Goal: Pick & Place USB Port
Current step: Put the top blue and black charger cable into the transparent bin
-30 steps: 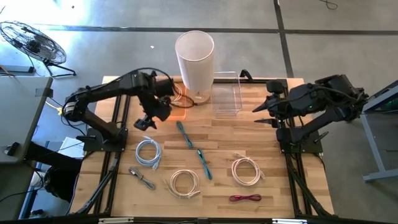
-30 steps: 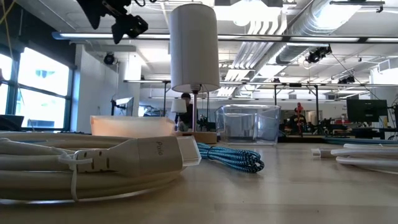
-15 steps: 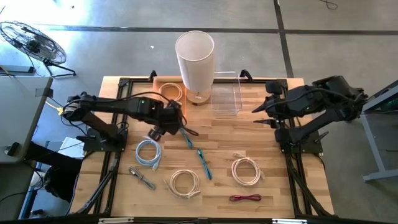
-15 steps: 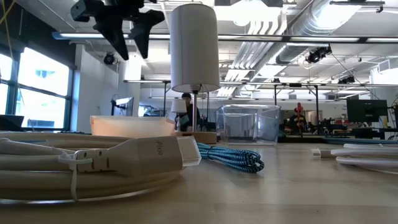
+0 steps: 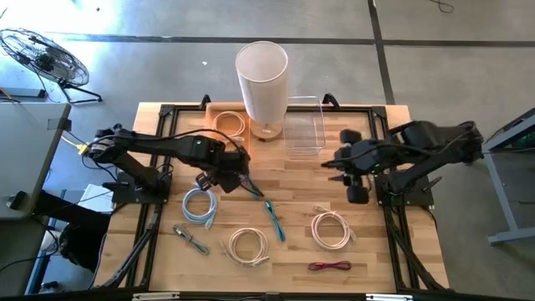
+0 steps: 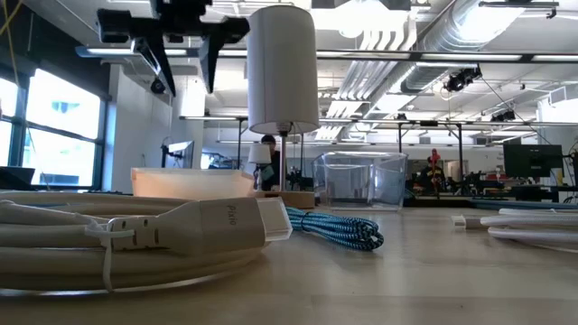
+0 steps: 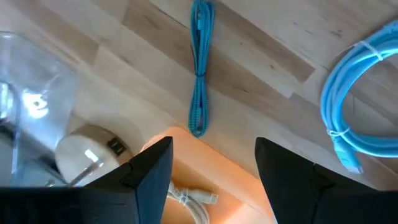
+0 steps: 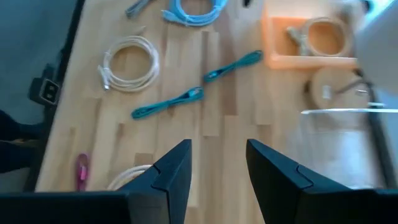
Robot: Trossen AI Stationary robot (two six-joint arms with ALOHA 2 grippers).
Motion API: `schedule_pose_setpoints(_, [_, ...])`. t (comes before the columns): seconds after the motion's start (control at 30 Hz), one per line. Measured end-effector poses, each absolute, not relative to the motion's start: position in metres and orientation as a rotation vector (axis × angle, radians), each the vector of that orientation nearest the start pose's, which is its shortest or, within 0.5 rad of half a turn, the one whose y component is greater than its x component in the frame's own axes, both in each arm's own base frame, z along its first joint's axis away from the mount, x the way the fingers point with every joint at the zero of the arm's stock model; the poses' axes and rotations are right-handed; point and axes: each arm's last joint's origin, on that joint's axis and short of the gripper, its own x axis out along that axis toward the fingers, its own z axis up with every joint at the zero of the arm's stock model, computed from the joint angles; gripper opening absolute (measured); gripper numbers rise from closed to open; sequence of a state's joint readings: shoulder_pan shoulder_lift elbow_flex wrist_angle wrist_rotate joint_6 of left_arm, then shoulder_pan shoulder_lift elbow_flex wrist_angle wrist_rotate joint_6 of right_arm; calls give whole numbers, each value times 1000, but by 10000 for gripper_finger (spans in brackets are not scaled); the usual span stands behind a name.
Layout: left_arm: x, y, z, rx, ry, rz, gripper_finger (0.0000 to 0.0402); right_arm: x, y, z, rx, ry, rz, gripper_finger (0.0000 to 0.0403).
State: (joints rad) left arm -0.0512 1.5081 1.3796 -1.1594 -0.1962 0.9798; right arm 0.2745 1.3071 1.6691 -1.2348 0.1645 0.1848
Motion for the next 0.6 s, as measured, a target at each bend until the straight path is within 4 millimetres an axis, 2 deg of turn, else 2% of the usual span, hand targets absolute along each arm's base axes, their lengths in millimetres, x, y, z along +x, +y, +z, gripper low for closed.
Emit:
schedule_pose_setpoints(0.27, [306, 3, 273, 973, 1247, -664, 223, 242, 64, 395, 13, 767, 45, 144])
schedule_pose_setpoints(0.6, [339, 9, 230, 1029, 1230, -789, 223, 240, 67, 395, 79, 745, 1, 144])
